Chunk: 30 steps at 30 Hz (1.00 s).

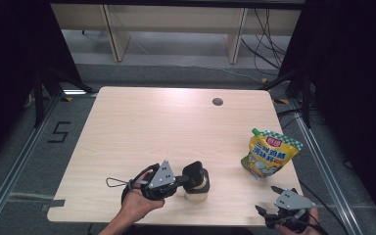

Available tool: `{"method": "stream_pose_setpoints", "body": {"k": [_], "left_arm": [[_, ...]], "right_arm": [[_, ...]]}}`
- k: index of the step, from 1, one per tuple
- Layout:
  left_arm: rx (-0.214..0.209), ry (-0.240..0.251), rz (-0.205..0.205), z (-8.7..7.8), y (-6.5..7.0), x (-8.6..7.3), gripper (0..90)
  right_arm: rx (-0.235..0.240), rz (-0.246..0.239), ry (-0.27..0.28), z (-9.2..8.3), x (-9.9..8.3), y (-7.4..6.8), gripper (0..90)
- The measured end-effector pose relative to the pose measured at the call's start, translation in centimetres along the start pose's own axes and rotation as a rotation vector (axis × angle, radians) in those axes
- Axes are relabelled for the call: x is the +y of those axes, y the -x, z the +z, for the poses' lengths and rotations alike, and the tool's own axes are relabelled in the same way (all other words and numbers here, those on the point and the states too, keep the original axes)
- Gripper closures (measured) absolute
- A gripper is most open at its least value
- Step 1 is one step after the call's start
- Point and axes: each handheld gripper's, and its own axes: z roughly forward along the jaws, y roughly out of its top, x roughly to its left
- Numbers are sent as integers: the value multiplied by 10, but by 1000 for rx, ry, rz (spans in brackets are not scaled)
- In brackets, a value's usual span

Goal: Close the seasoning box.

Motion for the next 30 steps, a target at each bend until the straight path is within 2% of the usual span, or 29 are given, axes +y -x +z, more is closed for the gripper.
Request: {"method": "stream_pose_setpoints", "body": {"k": [1,2,3,4,5,6,7,10,13,16,17,19,22,23,24,26,27,29,30], "left_arm": [[3,2,-11,1,1,-1,883],[-6,-4,-1,2,0,-1,882],[1,-1,-18,3,1,-2,881],[-2,-10,1,3,0,-1,880],[-3,-5,-16,5,1,-2,880],[-8,-8,-2,6,1,-2,880],[-4,-8,-18,7,2,-2,878],[-14,-9,-3,10,2,-2,875],[-14,-18,-13,10,1,-1,869],[-16,-13,-28,10,0,-1,852],[-24,-4,-22,9,-2,0,845],[-16,0,-32,7,-2,0,829],[-40,14,-55,4,-4,0,762],[-58,18,-86,3,-3,1,723],[-68,33,-92,1,-4,1,676],[-72,43,-122,-5,-5,1,587],[-72,52,-133,-7,-6,1,555],[-81,49,-130,-11,-8,-1,504],[-70,45,-137,-13,-7,-3,491]], "right_arm": [[-3,-7,2,0,0,1,193],[-3,-6,3,0,0,1,193],[-2,-5,1,0,0,0,192],[1,-2,-1,0,0,0,193],[3,16,-2,0,0,-2,192],[2,19,-2,0,-1,-2,192],[2,0,0,0,0,0,193],[2,-4,2,0,0,0,193],[4,2,0,0,0,0,194],[6,-23,8,1,0,0,196],[5,3,0,0,0,-1,195],[4,-9,4,1,0,0,195],[5,3,0,0,0,-1,195],[5,2,1,0,0,-1,195],[4,-10,5,1,0,0,195],[3,-12,4,1,0,0,195],[5,4,1,1,0,-1,195],[5,-11,4,1,0,0,195],[5,-12,4,1,0,0,195]]}}
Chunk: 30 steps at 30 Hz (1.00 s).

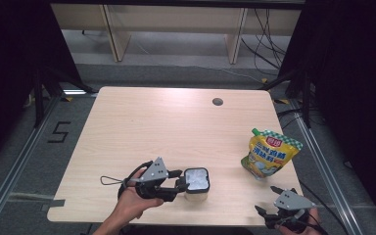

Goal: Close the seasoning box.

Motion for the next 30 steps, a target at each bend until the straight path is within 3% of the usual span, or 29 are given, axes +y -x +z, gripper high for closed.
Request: {"method": "stream_pose_setpoints", "body": {"k": [1,6,9,12,19,20,21,22,28,29,30], "left_arm": [[1,-3,25,-2,-2,-1,470],[9,-10,-15,-12,-5,-15,380],[18,-30,11,-17,-6,-19,344],[43,-27,-11,-21,-6,-23,300],[80,-16,-24,-30,-9,-30,274],[83,-6,-41,-30,-9,-32,271],[82,-9,-23,-31,-11,-33,266],[90,-8,-49,-31,-10,-36,265],[126,-39,-53,-39,-15,-51,244],[120,-35,-71,-39,-15,-54,244],[117,-41,-63,-41,-16,-57,244]], "right_arm": [[1,0,0,0,0,0,195],[4,0,-6,1,0,-1,195],[3,2,-5,1,0,-1,195],[4,-1,-7,1,0,-1,195],[3,1,-5,1,0,-1,195],[4,1,-5,1,0,-1,195],[2,0,-4,1,0,-1,195],[3,-2,-5,1,0,-1,195],[5,-3,-4,2,0,-1,195],[8,0,-6,2,0,-1,195],[9,2,-6,2,0,-2,195]]}}
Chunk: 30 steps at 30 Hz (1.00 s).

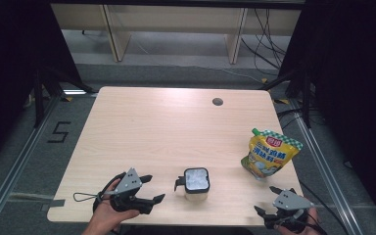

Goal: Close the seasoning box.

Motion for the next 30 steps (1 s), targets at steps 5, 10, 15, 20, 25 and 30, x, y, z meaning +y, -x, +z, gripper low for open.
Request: {"method": "stream_pose_setpoints", "body": {"k": [5,10,15,20,25,30], "left_arm": [[6,-26,-44,-1,-2,-16,245],[10,-41,-18,-6,-2,-24,246],[108,-85,12,-9,1,-32,241],[113,-107,0,-14,5,-39,236],[149,-120,6,-17,10,-44,231],[120,-100,-54,-15,12,-48,226]], "right_arm": [[-1,12,-3,0,-1,-1,195],[3,2,-2,0,0,0,194],[1,-1,1,0,0,0,193],[3,-6,-6,1,-1,-1,193],[18,-4,-24,3,-1,-2,193],[22,-12,-29,4,-1,-3,193]]}}
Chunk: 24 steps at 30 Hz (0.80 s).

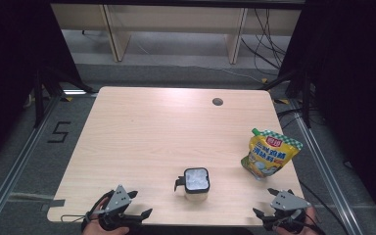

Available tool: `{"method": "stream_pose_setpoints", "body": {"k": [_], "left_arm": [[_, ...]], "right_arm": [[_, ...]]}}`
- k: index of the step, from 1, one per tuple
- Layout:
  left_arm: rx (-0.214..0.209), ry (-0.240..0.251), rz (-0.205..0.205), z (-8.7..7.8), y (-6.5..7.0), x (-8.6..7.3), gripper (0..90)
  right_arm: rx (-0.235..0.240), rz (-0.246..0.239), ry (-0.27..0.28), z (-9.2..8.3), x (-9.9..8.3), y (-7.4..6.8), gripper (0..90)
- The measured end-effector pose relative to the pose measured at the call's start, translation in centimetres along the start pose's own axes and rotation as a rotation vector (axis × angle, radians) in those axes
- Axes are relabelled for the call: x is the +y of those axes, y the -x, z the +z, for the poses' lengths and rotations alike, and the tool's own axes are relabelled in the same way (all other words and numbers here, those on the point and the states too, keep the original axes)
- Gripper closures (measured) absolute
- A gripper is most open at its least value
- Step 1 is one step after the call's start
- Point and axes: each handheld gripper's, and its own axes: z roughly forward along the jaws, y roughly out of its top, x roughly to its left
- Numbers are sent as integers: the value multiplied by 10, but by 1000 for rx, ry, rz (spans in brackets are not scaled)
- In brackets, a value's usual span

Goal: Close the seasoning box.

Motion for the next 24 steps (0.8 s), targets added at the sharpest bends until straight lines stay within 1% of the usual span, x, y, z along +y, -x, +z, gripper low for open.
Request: {"method": "stream_pose_setpoints", "body": {"k": [1,2,3,4,5,6,7,8,9,11,12,13,14,15,16,17,19,20,21,22,23,24], "left_arm": [[14,-42,39,0,0,0,226],[19,-46,49,2,2,0,225],[12,-42,62,3,2,0,224],[13,-48,84,3,1,1,224],[12,-45,71,4,1,0,223],[3,-41,61,4,2,0,224],[6,-44,75,3,1,0,224],[7,-46,71,3,1,0,224],[13,-33,34,4,2,-1,224],[15,-43,64,3,-1,0,224],[14,-44,73,3,-1,0,224],[14,-45,73,3,-1,0,224],[13,-45,63,3,0,0,224],[10,-34,39,4,1,-1,224],[8,-35,38,4,1,0,224],[12,-45,52,4,0,0,224],[1,-44,50,4,0,0,224],[7,-40,43,5,0,-1,224],[7,-43,64,5,-1,0,224],[12,-57,81,5,-2,1,224],[14,-54,53,6,-1,1,224],[19,-62,76,7,-3,2,224]], "right_arm": [[2,1,-1,0,0,0,193],[3,-8,-4,0,0,0,193],[4,-4,-10,0,0,0,192],[7,7,-16,0,0,-1,191],[8,3,-15,0,0,-1,191],[10,-14,-16,1,-1,0,191],[10,-12,-16,1,-1,0,191],[9,-8,-15,1,-1,0,191],[9,0,-13,1,0,-1,190],[10,-5,-16,1,-1,-1,188],[7,8,-19,1,-1,-3,189],[8,-13,-16,2,-1,0,188],[12,-6,-21,2,-1,-1,189],[18,0,-28,2,-1,-1,190],[20,-2,-34,2,-1,-1,192],[20,-5,-36,3,-1,-1,193],[22,3,-37,3,-2,-2,193],[20,5,-38,4,-2,-1,193],[21,-2,-40,4,-2,-1,192],[24,-12,-37,4,-3,0,193],[23,-4,-40,4,-3,0,192],[24,-14,-42,5,-3,1,193]]}}
